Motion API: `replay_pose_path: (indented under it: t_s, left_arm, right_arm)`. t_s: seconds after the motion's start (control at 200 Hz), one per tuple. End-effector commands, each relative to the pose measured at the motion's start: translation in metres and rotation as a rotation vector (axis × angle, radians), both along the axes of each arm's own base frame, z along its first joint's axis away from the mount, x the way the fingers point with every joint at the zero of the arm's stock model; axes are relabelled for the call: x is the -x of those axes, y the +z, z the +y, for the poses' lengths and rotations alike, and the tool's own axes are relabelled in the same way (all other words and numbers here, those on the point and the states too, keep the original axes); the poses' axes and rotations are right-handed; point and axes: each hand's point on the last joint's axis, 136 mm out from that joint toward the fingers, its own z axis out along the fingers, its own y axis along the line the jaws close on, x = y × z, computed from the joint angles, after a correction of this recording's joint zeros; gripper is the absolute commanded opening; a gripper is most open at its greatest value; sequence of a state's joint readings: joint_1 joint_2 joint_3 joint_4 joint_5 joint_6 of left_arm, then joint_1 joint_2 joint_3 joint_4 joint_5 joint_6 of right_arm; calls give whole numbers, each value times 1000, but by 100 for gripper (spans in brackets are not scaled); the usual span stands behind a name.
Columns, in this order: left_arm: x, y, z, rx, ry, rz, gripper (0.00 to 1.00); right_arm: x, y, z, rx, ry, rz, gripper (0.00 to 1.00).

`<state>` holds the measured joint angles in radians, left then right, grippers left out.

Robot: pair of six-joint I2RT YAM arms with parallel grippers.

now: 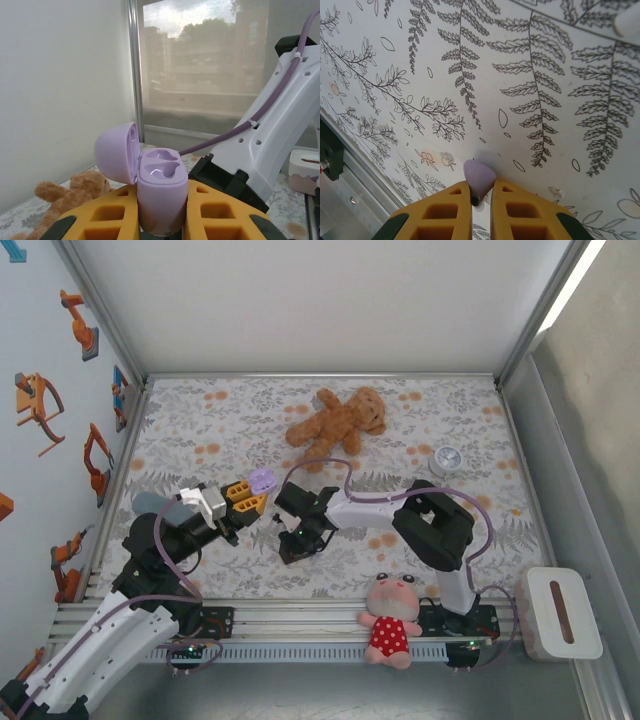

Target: Insert wireless bluetooth earbuds into charging case

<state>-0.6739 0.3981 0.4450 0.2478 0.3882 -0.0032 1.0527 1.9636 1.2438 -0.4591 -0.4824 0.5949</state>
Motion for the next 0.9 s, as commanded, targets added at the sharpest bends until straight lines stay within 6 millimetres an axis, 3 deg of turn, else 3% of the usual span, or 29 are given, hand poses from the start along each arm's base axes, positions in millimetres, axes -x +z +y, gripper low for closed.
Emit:
replay_pose_path:
  t_s: [0.0, 0.19, 0.531, 0.721, 0.896]
  left_arm:
    - [7, 18, 5, 29, 0, -43, 5]
    - [6, 18, 5, 33, -1, -37, 5]
    - [0, 16, -2, 47, -15, -17, 4]
    - [-3, 14, -6, 51, -27, -6, 4]
    - [-7, 10, -11, 52, -36, 10, 4]
  right_arm:
    - [-10, 29, 2, -58, 24, -104, 13]
    - [-30, 64, -8, -136, 9, -211, 13]
    - [-87, 159, -51, -286, -99, -509, 13]
    - [-101, 220, -78, -357, -146, -705, 13]
    - [-96, 273, -87, -468, -137, -849, 13]
